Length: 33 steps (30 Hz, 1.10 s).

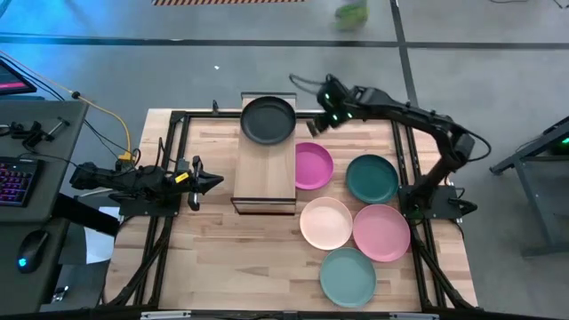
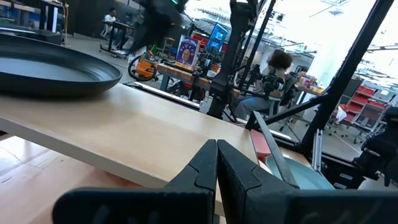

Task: Place and stack plates onto a shelf
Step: Stack the pink plate on top of the black plate on the shelf

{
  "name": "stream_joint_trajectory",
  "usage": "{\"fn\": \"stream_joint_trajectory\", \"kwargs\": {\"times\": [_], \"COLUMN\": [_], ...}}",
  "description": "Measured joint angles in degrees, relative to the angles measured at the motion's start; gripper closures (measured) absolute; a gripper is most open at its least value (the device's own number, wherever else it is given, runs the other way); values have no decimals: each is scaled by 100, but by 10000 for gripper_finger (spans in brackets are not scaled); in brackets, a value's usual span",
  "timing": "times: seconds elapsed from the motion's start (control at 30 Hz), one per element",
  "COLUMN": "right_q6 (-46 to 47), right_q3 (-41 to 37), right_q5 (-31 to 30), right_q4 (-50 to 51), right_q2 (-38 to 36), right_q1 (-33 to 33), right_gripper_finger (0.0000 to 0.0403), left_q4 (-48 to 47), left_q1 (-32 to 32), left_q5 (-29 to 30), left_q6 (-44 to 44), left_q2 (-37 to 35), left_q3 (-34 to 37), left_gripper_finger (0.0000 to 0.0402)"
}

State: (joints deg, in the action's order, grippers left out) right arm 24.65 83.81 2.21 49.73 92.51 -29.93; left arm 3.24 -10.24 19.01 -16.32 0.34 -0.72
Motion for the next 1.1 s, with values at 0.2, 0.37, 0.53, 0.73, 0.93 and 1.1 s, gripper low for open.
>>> {"fn": "stream_joint_trajectory", "kwargs": {"times": [0.2,0.37,0.53,0.73,0.93,1.1], "right_q6": [307,1272,1368,222,229,229], "right_q3": [-2290,-4152,-5426,-5877,-5879,-5879], "right_q5": [525,760,591,582,584,582], "right_q4": [-1338,-3742,-6169,-6814,-6813,-6828], "right_q2": [-1746,-3333,-4337,-4815,-4846,-4844], "right_q1": [144,491,830,1181,1391,1429], "right_gripper_finger": [242,242,242,242,242,242], "left_q4": [1,-1,69,320,1026,2387], "left_q1": [2,1,2,7,9,131], "left_q5": [-1,1,15,190,421,1458], "left_q6": [-2,1,1,4,-33,-552], "left_q2": [0,1,2,2,2,95], "left_q3": [-2,0,1,3,3,-32], "left_gripper_finger": [401,401,401,401,401,401]}}
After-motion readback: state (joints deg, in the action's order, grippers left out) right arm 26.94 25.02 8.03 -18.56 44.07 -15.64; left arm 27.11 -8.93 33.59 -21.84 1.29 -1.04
